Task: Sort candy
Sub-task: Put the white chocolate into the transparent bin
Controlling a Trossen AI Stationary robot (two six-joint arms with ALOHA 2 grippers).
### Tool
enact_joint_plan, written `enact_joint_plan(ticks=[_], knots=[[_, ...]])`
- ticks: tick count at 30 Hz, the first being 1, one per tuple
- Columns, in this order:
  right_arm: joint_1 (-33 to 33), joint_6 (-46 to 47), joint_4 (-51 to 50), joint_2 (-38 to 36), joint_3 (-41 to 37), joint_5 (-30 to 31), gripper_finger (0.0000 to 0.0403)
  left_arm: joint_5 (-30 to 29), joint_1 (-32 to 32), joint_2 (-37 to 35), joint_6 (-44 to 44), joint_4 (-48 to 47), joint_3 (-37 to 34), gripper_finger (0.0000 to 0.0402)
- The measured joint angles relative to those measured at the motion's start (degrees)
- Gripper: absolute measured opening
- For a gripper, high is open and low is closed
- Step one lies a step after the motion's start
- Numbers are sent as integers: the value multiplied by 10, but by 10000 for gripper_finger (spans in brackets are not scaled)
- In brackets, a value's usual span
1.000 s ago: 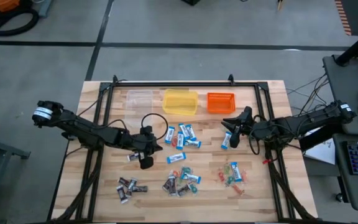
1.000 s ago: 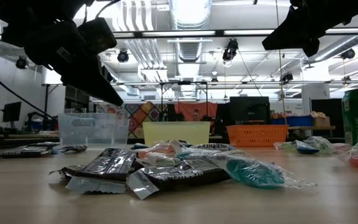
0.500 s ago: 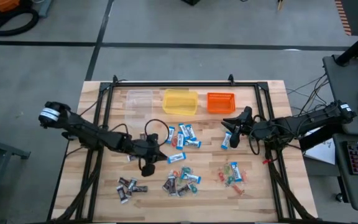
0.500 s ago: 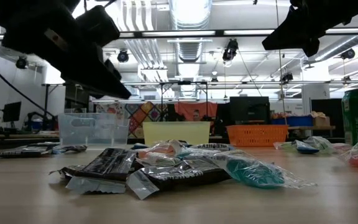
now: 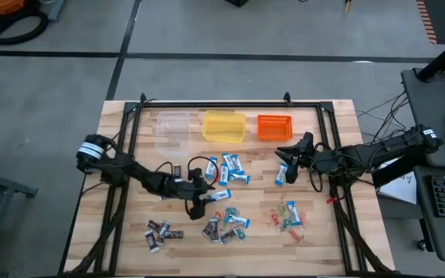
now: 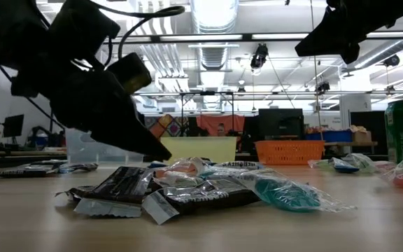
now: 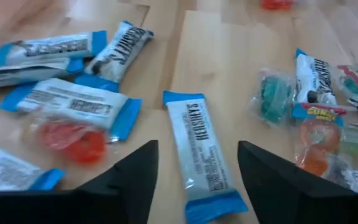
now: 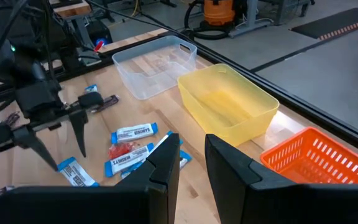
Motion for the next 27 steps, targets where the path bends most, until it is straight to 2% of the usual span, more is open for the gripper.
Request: enact_joint_plan(ticks=[6,15,19,25,27], knots=[[0,0,0,0,0,0,68,0,-3,27,-22,14,0,216],[0,0,0,0,0,0,68,-15,-3,53,-56,22,2,186],[0,0,0,0,0,0,68,-17,-5,53,-53,16,2,149],[0,0,0,0,0,0,68,-18,-5,53,-56,6,2,61],[0,0,0,0,0,0,68,-11,-6,53,-56,7,2,48]])
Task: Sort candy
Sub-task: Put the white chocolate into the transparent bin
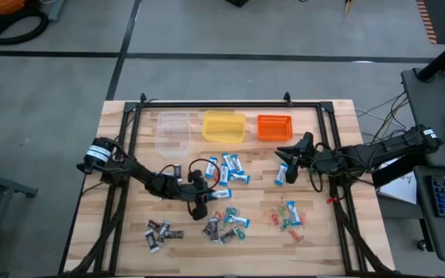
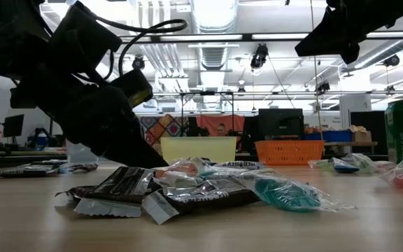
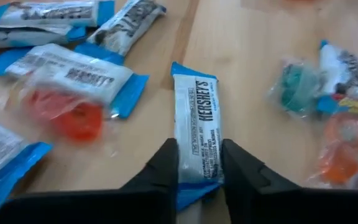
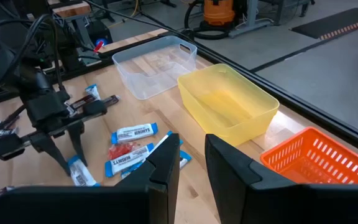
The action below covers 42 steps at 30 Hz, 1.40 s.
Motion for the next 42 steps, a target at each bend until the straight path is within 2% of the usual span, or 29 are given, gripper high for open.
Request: enact_joint_plan(ticks=[3,14,23,28,32,37,42], knots=[[0,0,0,0,0,0,68,4,0,-2,0,3,-1,26],[0,0,0,0,0,0,68,54,-1,-63,39,-30,-5,1],[0,0,0,0,0,0,68,49,-1,-119,50,-92,-5,1],[0,0,0,0,0,0,68,47,-1,-137,63,-97,-5,1],[0,0,0,0,0,0,68,44,0,-187,78,-118,-5,1],[0,0,0,0,0,0,68,-17,11,-300,101,-228,-3,1],[0,0,0,0,0,0,68,-138,46,-423,85,-427,13,0]])
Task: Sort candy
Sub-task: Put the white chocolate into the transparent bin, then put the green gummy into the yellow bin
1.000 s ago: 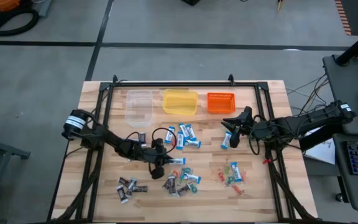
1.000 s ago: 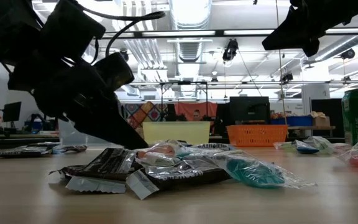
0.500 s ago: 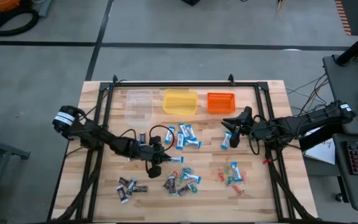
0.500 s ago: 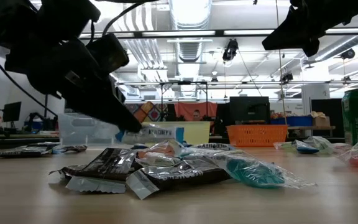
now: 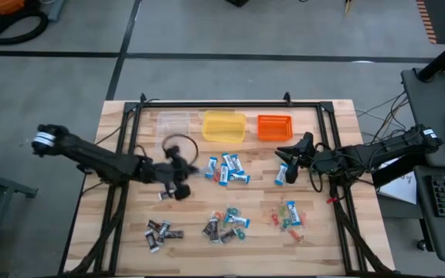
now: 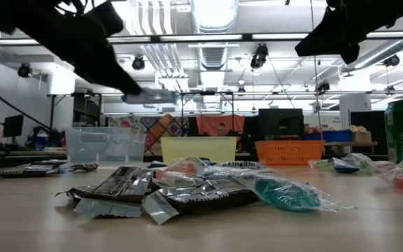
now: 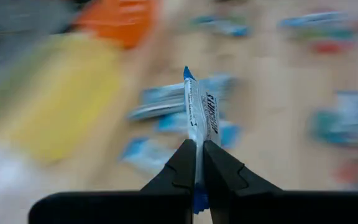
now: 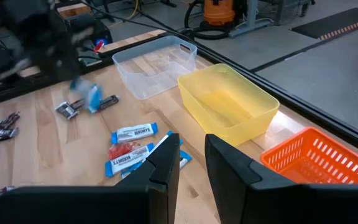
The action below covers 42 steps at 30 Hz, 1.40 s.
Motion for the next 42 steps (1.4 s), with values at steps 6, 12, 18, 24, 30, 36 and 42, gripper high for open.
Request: enact_joint_plan(ticks=[6,12,18,24,30,36,42], knots=[[0,0,0,0,0,0,68,-152,89,-93,-135,-287,46,0],[0,0,0,0,0,0,68,-86,206,-107,-189,-354,55,0],[0,0,0,0,0,0,68,-61,250,-80,-156,-344,50,0],[0,-9,0,0,0,0,68,-61,254,-57,-141,-339,50,9],[0,-9,1,0,0,0,68,-60,254,-42,-140,-335,50,52],[0,-9,1,0,0,0,68,-59,254,-36,-135,-335,65,86],[0,-5,5,0,0,1,68,9,236,-43,-114,-327,98,93]])
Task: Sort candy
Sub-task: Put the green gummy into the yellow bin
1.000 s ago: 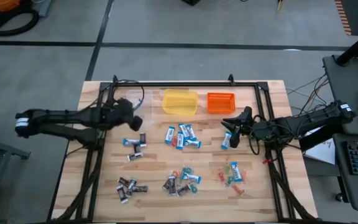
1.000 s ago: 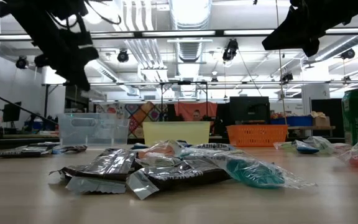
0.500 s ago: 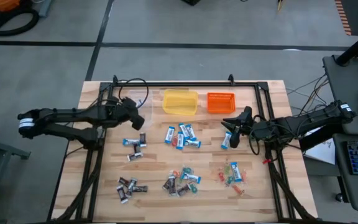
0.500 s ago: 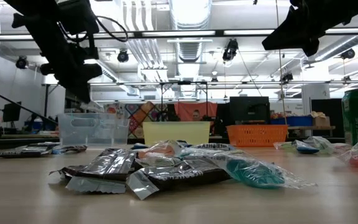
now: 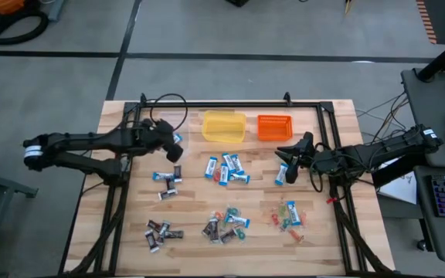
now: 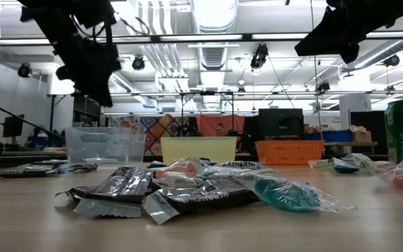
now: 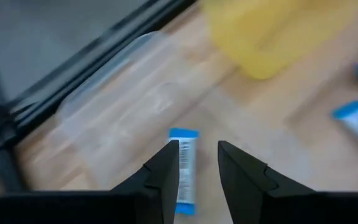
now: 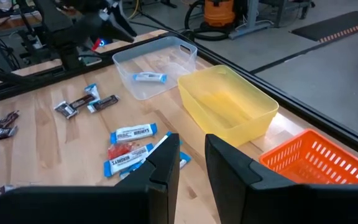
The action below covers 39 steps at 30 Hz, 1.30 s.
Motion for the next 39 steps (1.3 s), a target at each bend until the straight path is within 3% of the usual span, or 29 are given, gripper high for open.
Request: enact_joint_plan(ticks=[12,20,26,39], knots=[[0,60,50,63,4,-55,68,20,-222,-26,13,113,1,94],[0,-5,47,159,33,-54,68,-8,-342,-12,2,215,-23,94],[0,-26,49,214,46,-44,82,-36,-371,-3,-13,217,-24,94],[0,-66,47,315,54,-49,194,-46,-372,30,-28,219,-24,94]])
